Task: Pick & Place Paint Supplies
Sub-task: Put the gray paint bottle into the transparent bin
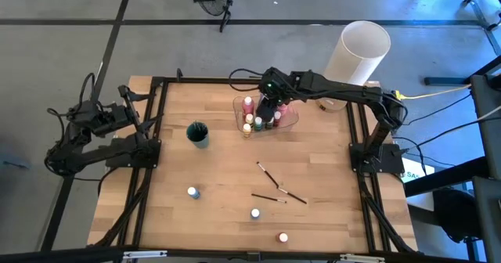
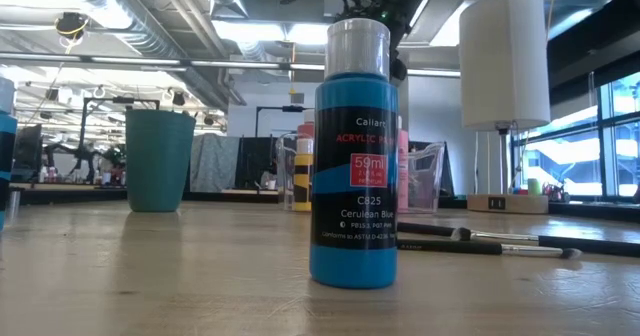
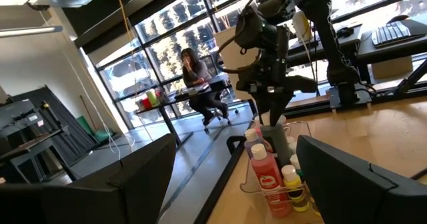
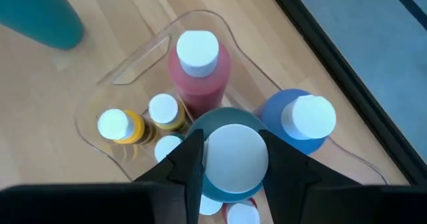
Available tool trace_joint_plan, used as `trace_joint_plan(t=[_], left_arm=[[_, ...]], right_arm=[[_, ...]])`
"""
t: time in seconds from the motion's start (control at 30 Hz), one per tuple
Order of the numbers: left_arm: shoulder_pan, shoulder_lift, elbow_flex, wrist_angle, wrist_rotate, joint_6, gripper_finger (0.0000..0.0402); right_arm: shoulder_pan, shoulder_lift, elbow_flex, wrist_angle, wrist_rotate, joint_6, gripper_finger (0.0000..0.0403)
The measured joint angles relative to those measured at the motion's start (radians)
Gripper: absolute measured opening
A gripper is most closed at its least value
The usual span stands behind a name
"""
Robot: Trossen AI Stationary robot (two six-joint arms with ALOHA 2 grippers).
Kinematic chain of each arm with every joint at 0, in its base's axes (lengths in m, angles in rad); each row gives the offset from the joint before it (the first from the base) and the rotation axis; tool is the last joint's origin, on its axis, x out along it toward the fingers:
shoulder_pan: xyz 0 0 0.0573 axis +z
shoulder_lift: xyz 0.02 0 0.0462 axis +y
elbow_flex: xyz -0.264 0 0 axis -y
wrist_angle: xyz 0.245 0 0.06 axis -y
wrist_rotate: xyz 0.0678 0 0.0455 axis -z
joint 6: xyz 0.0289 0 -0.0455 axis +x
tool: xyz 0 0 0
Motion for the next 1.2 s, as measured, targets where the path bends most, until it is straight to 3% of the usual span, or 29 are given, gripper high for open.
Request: trace_joint_plan(t=[1.2], left_arm=[[0.0,0.0,0.0,0.0,0.0,-0.005,0.0308]], right_arm=[[-0.006,0.047,0.0,0.002,-0.005,-0.003,0.0119]])
